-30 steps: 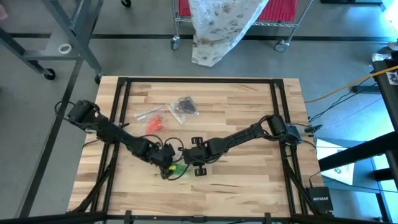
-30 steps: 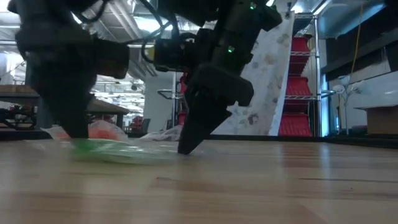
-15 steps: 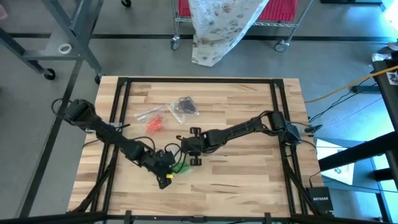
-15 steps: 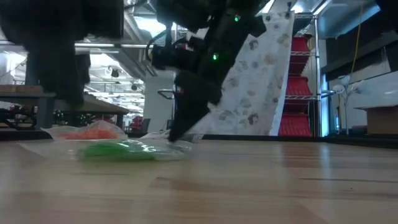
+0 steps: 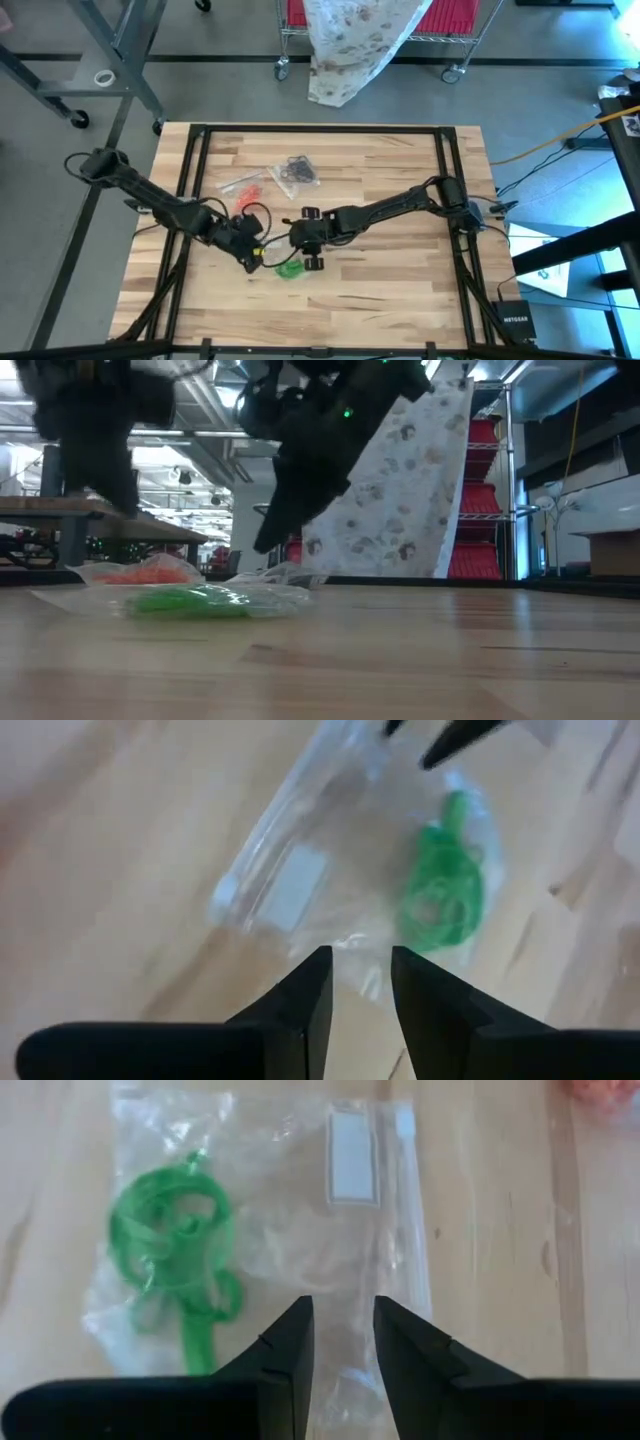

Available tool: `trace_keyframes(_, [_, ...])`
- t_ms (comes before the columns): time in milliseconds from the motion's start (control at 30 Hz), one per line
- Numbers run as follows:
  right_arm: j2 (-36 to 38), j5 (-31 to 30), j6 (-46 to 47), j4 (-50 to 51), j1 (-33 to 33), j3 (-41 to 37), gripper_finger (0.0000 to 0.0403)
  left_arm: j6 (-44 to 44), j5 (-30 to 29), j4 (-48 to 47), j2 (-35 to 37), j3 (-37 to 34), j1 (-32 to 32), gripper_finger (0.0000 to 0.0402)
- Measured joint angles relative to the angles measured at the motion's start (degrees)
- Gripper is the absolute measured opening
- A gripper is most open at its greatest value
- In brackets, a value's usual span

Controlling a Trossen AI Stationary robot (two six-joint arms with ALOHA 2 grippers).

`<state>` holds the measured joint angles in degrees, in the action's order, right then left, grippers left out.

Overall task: Sort rubber bands
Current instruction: Close the transparent zip bag

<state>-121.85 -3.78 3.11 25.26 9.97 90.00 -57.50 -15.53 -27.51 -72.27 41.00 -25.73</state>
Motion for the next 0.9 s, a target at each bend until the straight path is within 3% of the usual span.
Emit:
trace_keyframes(300, [-2.2,-3.5,0.8,-4.9,-0.3,-0.4,0.0098,-21.1,-1.0,24.8,2.2,-18.0,-0.5,0.0098])
trace_keyframes(433, [-3.3,-3.8,0.9,-8.3,-0.3,-1.5,0.0098,-23.3,-5.5,24.7,1.6,-20.2,0.0,0.0098])
trace_keyframes(633, [-3.7,-3.7,0.9,-10.2,-0.3,-2.6,0.0098,-23.0,-6.0,21.0,0.6,-21.0,1.5,0.0098])
trace_keyframes(900, [-4.5,-3.2,1.2,-12.2,-0.3,-2.5,0.0098,-21.6,-7.5,24.1,-3.1,-20.8,3.0,0.0098])
